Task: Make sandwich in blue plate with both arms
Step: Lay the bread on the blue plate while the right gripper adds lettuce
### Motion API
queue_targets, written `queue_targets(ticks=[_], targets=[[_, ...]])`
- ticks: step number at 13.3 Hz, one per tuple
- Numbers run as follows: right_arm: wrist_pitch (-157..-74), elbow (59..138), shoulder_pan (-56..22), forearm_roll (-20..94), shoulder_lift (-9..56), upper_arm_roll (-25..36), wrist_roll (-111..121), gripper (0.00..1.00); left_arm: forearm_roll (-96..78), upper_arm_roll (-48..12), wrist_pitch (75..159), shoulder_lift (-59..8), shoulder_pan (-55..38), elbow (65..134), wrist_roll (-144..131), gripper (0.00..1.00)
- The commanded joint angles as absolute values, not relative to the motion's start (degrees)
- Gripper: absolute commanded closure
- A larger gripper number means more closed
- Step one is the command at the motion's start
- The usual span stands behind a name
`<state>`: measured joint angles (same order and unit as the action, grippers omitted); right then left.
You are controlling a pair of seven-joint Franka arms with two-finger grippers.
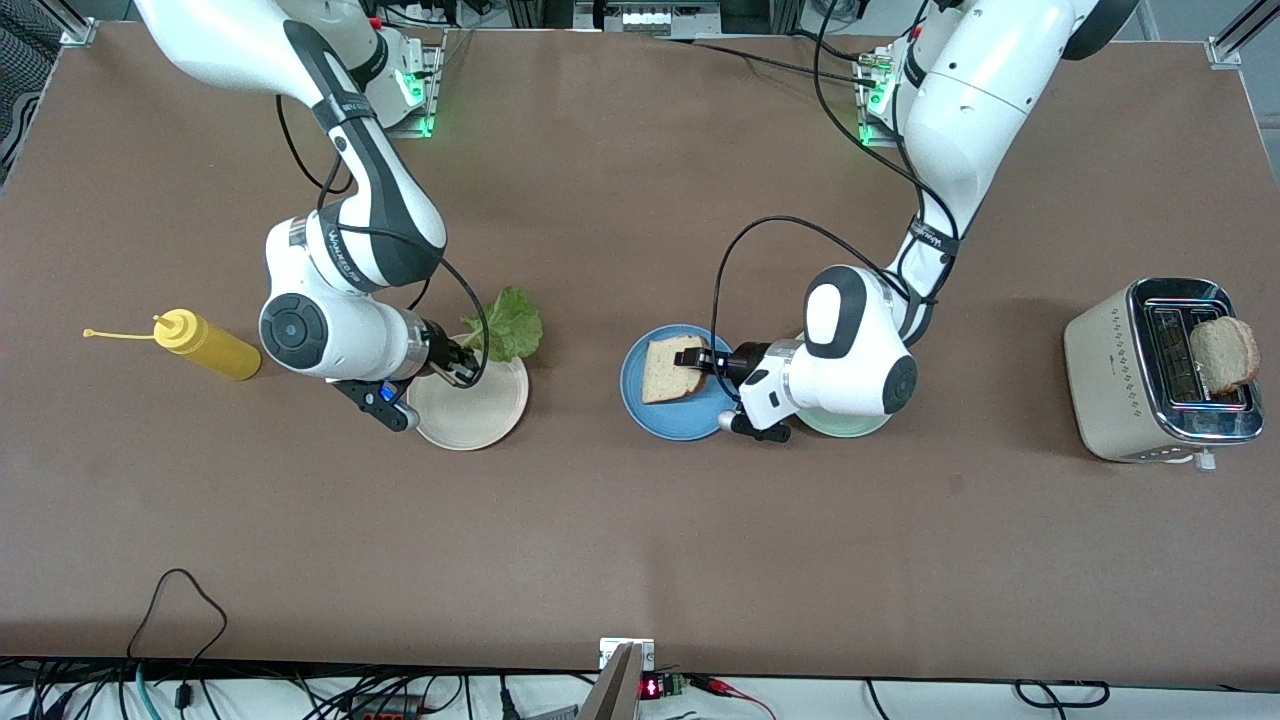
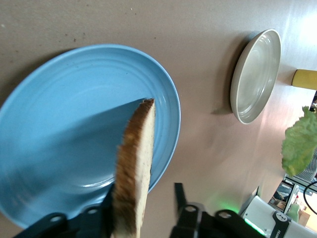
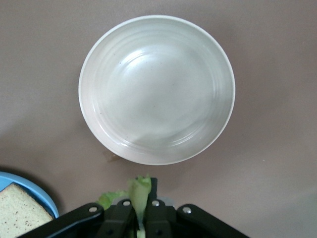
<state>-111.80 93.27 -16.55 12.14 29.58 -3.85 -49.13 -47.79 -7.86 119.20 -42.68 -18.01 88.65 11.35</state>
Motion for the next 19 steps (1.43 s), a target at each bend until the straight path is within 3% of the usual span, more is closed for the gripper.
queue_targets(ticks=[1, 5, 9, 13, 16, 17, 18, 19], targets=[[-111.6, 91.9, -16.9, 13.0, 30.6, -3.9, -50.0, 1.0, -36.3, -2.9, 109.9, -36.7, -17.1, 89.7, 12.3, 0.0], [-116.0, 89.8, -20.6, 16.3, 33.2, -4.4, -63.8, 1.0, -17.1, -1.6, 101.6, -31.4, -15.0, 89.1, 12.2, 0.0], [-127.8, 84.9, -27.9, 25.2, 39.5, -4.6, -78.2, 1.0, 6.5, -1.7, 97.5, -25.4, -12.6, 85.7, 12.7, 0.0], [-139.0, 78.0, -32.9, 25.3, 48.1, -4.7, -88.0, 1.0, 10.2, -1.7, 92.8, -18.9, -8.8, 81.7, 13.3, 0.0], [-144.1, 75.3, -35.7, 25.3, 52.1, -4.7, -91.6, 0.96, 6.7, -3.5, 92.6, -9.7, -4.5, 86.5, 13.1, 0.0], [-145.3, 75.3, -35.7, 25.3, 52.5, -4.7, -91.8, 0.81, 5.3, -3.4, 93.0, -7.8, -2.9, 88.8, 13.0, 0.0], [-145.3, 75.3, -35.7, 25.3, 52.6, -4.7, -91.8, 0.44, 2.4, -3.6, 93.1, -6.3, 0.4, 90.4, 13.1, 0.0], [-145.2, 75.3, -35.6, 25.3, 52.5, -4.7, -91.8, 0.0, 2.0, -3.6, 93.4, -5.4, 1.0, 91.0, 13.1, 0.0]])
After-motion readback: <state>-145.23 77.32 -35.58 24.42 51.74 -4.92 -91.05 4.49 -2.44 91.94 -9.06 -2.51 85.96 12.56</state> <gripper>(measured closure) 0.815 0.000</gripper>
